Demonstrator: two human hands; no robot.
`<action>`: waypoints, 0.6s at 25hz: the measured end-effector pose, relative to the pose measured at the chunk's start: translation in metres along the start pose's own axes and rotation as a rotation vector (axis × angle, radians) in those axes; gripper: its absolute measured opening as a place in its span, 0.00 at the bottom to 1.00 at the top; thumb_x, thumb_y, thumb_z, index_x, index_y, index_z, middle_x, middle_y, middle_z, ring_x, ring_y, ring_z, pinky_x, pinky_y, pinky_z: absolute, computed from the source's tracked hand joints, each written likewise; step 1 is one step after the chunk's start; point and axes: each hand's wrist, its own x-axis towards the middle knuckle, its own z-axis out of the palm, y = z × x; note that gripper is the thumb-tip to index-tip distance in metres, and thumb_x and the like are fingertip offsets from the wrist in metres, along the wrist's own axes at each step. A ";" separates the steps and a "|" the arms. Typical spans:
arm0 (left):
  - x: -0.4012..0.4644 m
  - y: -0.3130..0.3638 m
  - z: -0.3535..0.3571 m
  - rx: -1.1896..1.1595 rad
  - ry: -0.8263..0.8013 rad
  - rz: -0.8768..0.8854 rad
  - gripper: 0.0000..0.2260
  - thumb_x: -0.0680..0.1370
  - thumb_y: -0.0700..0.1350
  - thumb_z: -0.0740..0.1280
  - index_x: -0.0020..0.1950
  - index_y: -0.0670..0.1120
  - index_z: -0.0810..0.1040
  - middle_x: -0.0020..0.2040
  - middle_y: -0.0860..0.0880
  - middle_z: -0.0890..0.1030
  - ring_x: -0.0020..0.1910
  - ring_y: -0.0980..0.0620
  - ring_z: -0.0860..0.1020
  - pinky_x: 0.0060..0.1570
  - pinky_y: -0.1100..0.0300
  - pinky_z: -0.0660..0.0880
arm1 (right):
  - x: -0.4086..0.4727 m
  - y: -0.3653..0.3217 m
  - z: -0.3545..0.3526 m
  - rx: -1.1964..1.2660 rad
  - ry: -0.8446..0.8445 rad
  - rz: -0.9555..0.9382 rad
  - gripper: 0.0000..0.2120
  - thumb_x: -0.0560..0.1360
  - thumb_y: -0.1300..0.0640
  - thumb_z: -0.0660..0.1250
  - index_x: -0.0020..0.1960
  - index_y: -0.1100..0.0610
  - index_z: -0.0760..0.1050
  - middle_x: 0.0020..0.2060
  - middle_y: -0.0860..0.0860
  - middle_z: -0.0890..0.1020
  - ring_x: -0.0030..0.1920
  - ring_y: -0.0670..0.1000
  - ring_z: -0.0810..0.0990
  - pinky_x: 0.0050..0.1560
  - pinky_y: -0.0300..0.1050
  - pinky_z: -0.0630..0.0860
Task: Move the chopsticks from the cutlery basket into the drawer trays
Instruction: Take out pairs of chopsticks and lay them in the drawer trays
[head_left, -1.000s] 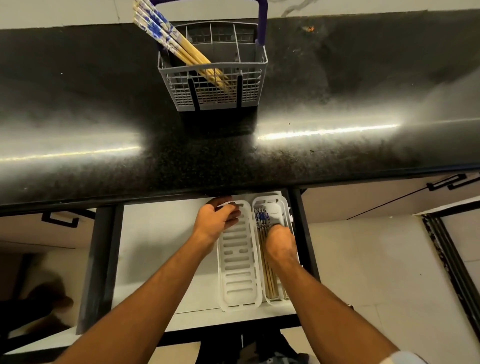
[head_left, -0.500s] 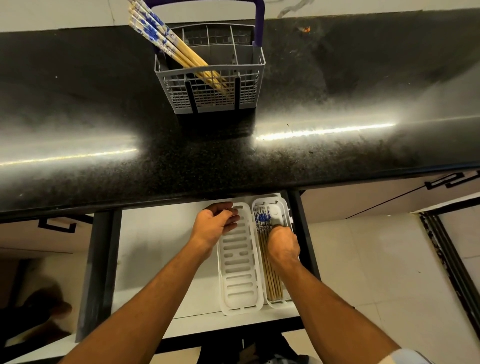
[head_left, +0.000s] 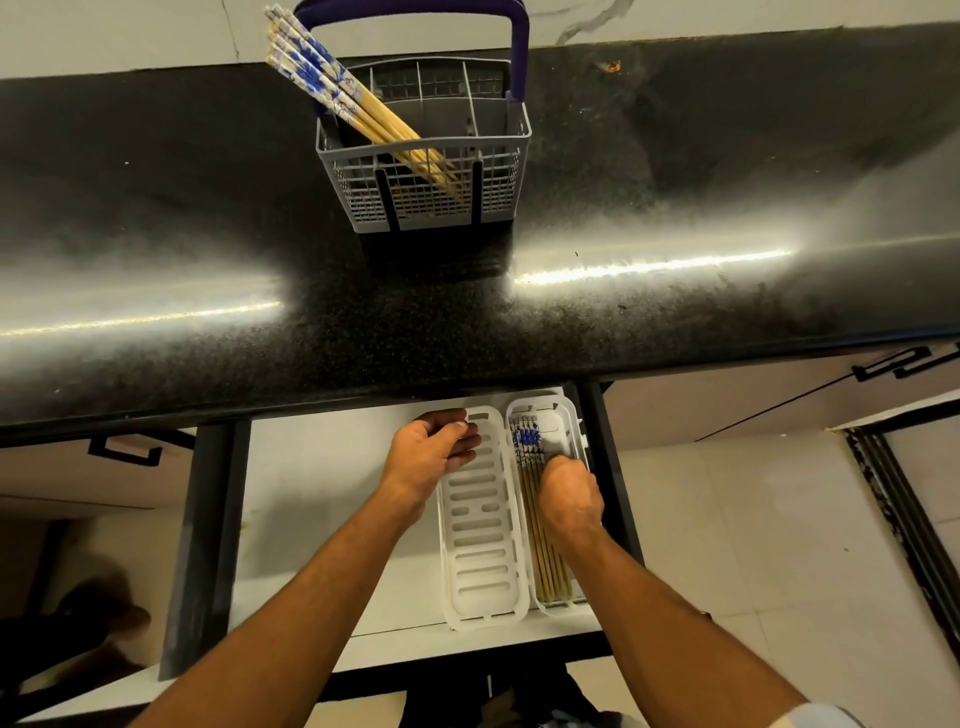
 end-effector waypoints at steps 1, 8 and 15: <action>-0.003 0.003 0.000 0.012 -0.003 -0.002 0.09 0.81 0.40 0.64 0.59 0.42 0.78 0.55 0.42 0.84 0.51 0.48 0.85 0.47 0.59 0.83 | -0.003 -0.003 -0.005 -0.017 0.002 -0.016 0.09 0.80 0.63 0.63 0.59 0.61 0.77 0.51 0.56 0.83 0.50 0.54 0.83 0.52 0.47 0.82; -0.058 0.067 -0.005 0.011 -0.100 0.269 0.10 0.81 0.40 0.64 0.61 0.42 0.78 0.51 0.44 0.86 0.51 0.47 0.85 0.49 0.58 0.82 | -0.050 -0.051 -0.104 0.176 0.466 -0.425 0.10 0.81 0.52 0.60 0.44 0.51 0.77 0.34 0.47 0.79 0.31 0.45 0.75 0.30 0.35 0.67; -0.041 0.221 -0.018 -0.219 0.200 0.531 0.08 0.79 0.39 0.67 0.58 0.41 0.78 0.50 0.41 0.84 0.49 0.47 0.83 0.52 0.54 0.82 | -0.055 -0.148 -0.203 0.424 0.782 -0.894 0.08 0.79 0.56 0.65 0.52 0.57 0.82 0.43 0.53 0.85 0.40 0.50 0.82 0.44 0.44 0.81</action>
